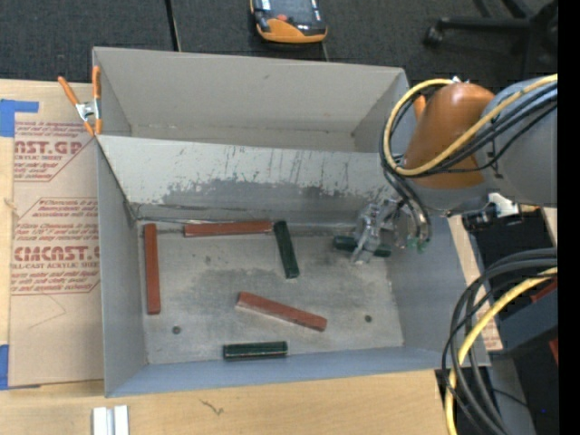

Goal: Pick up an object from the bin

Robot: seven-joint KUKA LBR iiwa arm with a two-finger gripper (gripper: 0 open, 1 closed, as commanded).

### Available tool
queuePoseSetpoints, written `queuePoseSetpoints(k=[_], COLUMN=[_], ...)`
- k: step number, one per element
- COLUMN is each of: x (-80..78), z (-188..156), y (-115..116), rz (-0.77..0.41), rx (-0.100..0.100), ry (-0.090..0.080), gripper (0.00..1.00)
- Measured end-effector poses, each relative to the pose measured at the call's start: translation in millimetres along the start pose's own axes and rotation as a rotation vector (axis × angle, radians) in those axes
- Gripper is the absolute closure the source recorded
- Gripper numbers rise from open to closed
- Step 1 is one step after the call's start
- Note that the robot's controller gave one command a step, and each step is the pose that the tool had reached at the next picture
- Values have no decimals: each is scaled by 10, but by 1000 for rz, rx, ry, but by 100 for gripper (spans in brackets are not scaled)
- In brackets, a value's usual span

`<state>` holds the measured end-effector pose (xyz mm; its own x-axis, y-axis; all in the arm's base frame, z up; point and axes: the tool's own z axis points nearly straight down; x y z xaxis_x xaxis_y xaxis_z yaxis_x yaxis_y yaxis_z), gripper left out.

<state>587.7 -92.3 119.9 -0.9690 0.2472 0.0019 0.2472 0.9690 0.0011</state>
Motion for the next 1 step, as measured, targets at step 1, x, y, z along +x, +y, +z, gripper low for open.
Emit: queuePoseSetpoints(k=[1], x=[8], z=[-195], y=[0], rz=[0], rx=[0], ry=[3], gripper=[100])
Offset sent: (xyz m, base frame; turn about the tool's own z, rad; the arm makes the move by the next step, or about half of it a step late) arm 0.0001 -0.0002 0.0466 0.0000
